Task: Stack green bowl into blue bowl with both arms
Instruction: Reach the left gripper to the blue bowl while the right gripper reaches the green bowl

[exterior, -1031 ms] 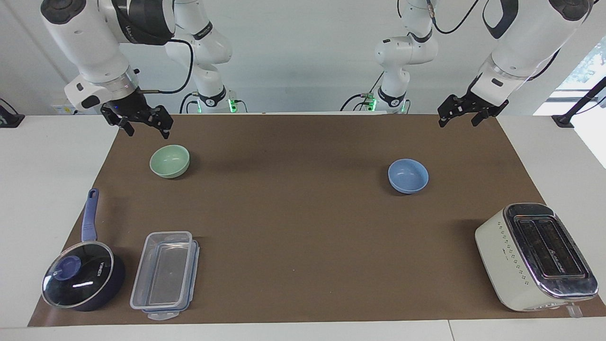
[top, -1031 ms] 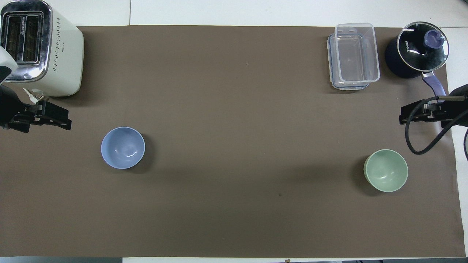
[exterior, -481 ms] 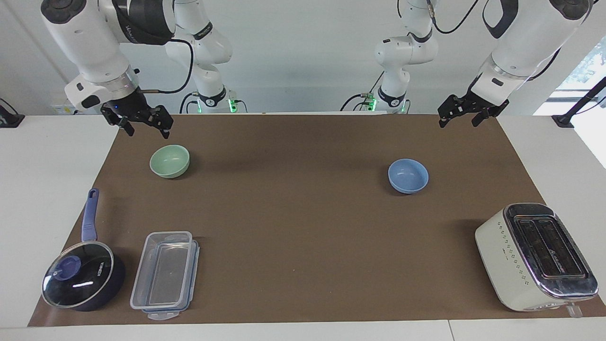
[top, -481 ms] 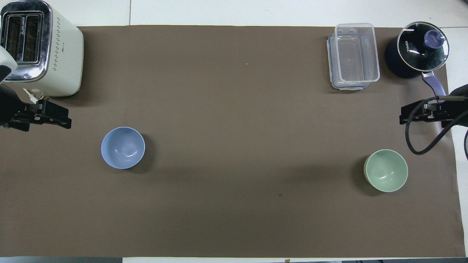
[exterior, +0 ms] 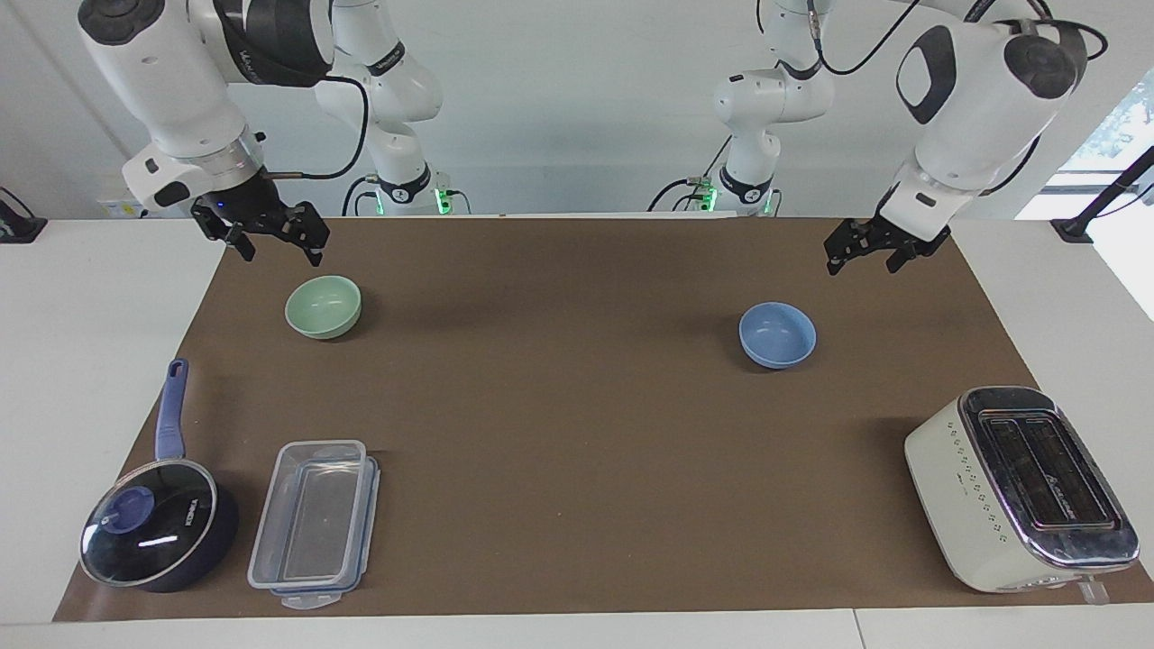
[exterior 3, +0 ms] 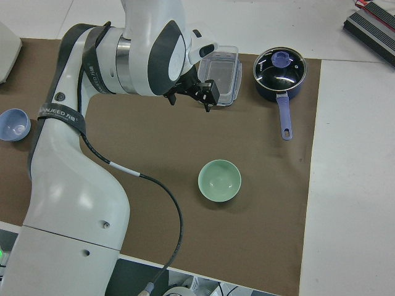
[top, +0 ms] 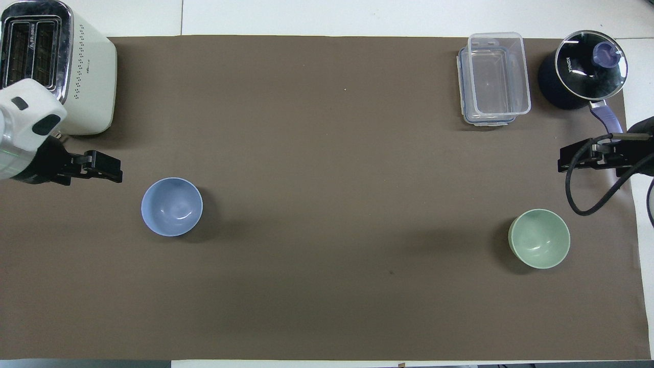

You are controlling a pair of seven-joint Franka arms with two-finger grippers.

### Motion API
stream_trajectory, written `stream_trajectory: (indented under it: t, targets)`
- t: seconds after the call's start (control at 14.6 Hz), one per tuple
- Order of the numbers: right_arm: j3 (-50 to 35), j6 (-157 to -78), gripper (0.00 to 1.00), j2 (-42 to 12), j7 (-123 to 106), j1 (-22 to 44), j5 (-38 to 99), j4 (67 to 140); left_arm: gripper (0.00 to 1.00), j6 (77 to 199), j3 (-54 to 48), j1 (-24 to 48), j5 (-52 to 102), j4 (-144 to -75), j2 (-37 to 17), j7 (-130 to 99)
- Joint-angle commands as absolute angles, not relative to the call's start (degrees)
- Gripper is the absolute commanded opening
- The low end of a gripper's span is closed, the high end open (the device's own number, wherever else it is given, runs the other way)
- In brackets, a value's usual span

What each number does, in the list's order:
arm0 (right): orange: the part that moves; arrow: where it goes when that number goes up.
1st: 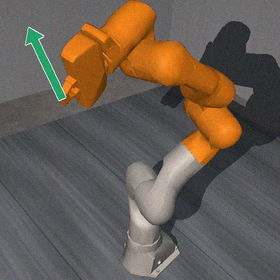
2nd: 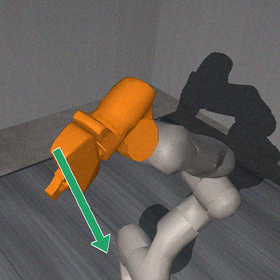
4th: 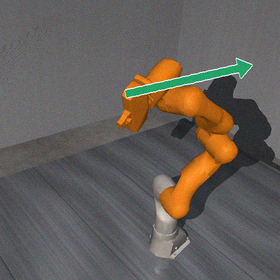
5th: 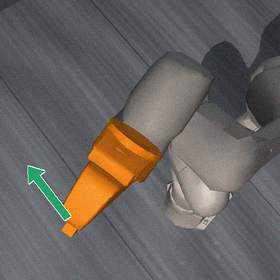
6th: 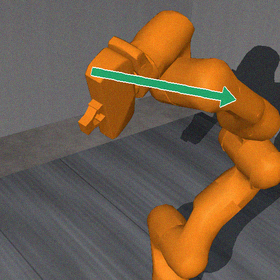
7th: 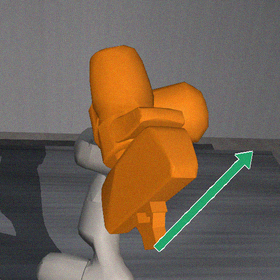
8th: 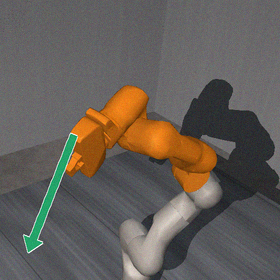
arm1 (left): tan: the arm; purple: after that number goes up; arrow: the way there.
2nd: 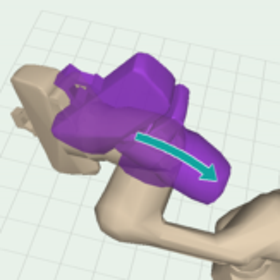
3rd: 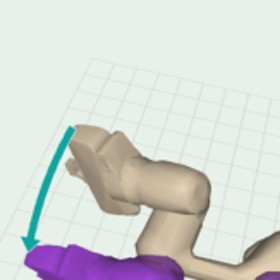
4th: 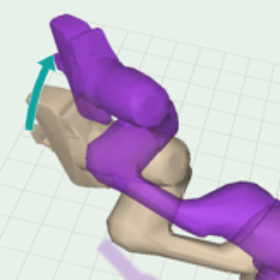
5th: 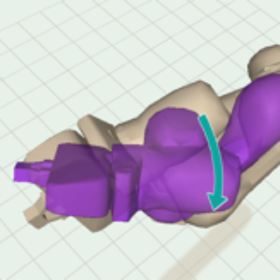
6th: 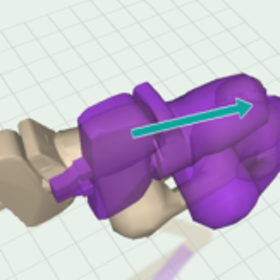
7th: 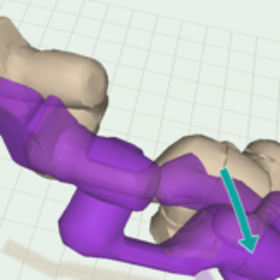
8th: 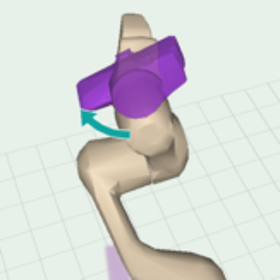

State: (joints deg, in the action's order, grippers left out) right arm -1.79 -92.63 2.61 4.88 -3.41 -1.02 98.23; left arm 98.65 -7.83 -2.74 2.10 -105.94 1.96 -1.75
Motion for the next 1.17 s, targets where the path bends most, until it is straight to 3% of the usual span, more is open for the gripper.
stream_trajectory:
  t: [0.0,0.27,0.69,0.82,0.89,1.1]
  targets:
    - [-2.0,-97.2,1.00,5.6,4.7,-5.0,-0.4,103.8,1.00,108.4,-7.7,-4.0,1.1,-118.2,5.1,3.7]
    - [-2.0,-113.2,1.00,12.6,-0.8,-10.0,-0.3,121.9,1.00,122.9,-7.7,-4.0,1.1,-128.8,2.6,4.5]
    - [-2.0,-124.2,1.00,11.3,-9.1,-16.2,-0.3,133.3,0.96,126.5,-7.8,-2.8,1.0,-133.0,1.8,4.7]
    - [-2.0,-130.7,1.00,10.6,-11.1,-17.3,-0.3,137.5,0.79,126.6,-7.8,-2.7,1.0,-133.2,1.8,4.7]
    - [-2.0,-132.8,1.00,10.3,-11.4,-17.5,-0.3,138.8,0.63,126.6,-7.8,-2.1,1.0,-133.6,1.8,4.7]
    - [-2.0,-134.2,0.95,7.9,-12.2,-18.8,-0.3,140.4,0.00,127.5,-7.8,-1.8,1.0,-134.3,1.8,5.0]
